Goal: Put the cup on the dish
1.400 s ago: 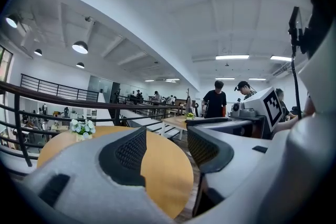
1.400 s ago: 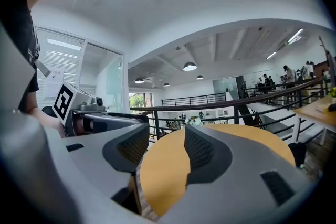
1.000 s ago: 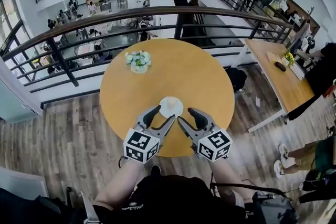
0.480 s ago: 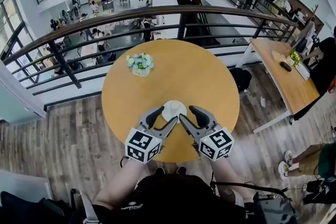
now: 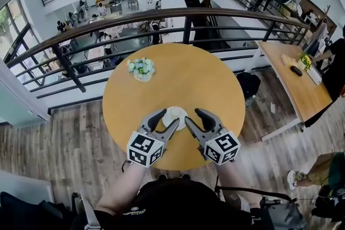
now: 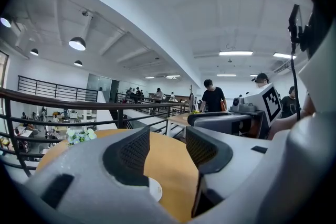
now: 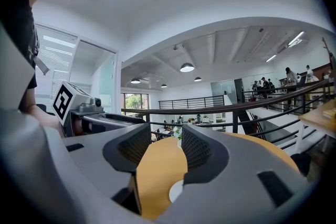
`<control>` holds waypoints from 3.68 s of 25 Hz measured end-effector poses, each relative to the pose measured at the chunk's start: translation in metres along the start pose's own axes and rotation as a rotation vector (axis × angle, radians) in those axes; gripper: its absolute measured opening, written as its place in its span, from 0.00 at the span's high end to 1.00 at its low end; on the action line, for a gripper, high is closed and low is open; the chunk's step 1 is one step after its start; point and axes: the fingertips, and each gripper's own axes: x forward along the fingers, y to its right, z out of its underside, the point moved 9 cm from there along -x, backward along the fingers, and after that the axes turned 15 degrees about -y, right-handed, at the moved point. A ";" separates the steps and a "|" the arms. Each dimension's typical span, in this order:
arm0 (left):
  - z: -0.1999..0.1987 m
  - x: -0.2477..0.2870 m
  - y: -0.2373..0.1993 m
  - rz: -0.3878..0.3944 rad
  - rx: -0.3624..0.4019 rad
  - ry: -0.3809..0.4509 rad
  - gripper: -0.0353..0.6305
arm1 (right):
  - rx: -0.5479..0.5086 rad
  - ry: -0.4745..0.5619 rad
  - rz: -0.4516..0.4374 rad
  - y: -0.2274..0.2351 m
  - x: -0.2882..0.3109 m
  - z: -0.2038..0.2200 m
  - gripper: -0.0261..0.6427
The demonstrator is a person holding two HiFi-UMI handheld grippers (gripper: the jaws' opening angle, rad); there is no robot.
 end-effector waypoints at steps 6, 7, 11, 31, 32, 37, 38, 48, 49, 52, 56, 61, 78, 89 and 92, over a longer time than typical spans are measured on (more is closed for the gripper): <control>0.003 0.012 0.000 -0.037 -0.012 -0.020 0.62 | 0.001 -0.016 -0.019 0.015 0.002 0.008 0.67; 0.003 0.014 -0.001 -0.041 -0.015 -0.024 0.62 | 0.005 -0.019 -0.020 0.018 0.002 0.009 0.67; 0.006 0.023 -0.004 -0.054 -0.031 -0.045 0.62 | 0.018 -0.035 -0.029 0.027 0.006 0.015 0.67; 0.124 0.092 -0.014 -0.014 -0.181 -0.327 0.62 | 0.159 -0.304 -0.070 0.053 0.052 0.136 0.67; 0.128 0.095 -0.014 -0.010 -0.186 -0.339 0.62 | 0.164 -0.313 -0.072 0.054 0.053 0.140 0.67; 0.136 0.109 -0.021 -0.002 -0.187 -0.363 0.62 | 0.184 -0.337 -0.064 0.064 0.056 0.150 0.67; 0.137 0.111 -0.022 -0.003 -0.187 -0.366 0.62 | 0.186 -0.342 -0.064 0.065 0.057 0.151 0.67; 0.151 0.151 -0.050 -0.083 -0.104 -0.460 0.62 | 0.225 -0.355 -0.051 0.077 0.062 0.155 0.67; 0.153 0.158 -0.053 -0.088 -0.095 -0.472 0.62 | 0.229 -0.358 -0.049 0.078 0.062 0.156 0.67; 0.158 0.179 -0.065 -0.106 -0.069 -0.509 0.60 | 0.240 -0.368 -0.043 0.081 0.062 0.161 0.67; 0.164 0.206 -0.076 -0.107 -0.048 -0.565 0.56 | 0.254 -0.377 -0.033 0.084 0.063 0.166 0.67; 0.162 0.230 -0.081 -0.101 -0.019 -0.605 0.52 | 0.268 -0.383 -0.024 0.089 0.061 0.170 0.67; 0.165 0.259 -0.086 -0.120 0.046 -0.683 0.52 | 0.303 -0.385 0.003 0.096 0.053 0.180 0.67; 0.166 0.260 -0.086 -0.109 0.043 -0.687 0.55 | 0.308 -0.385 -0.002 0.095 0.053 0.184 0.67; 0.167 0.259 -0.086 -0.113 0.039 -0.684 0.55 | 0.305 -0.385 -0.005 0.094 0.054 0.185 0.67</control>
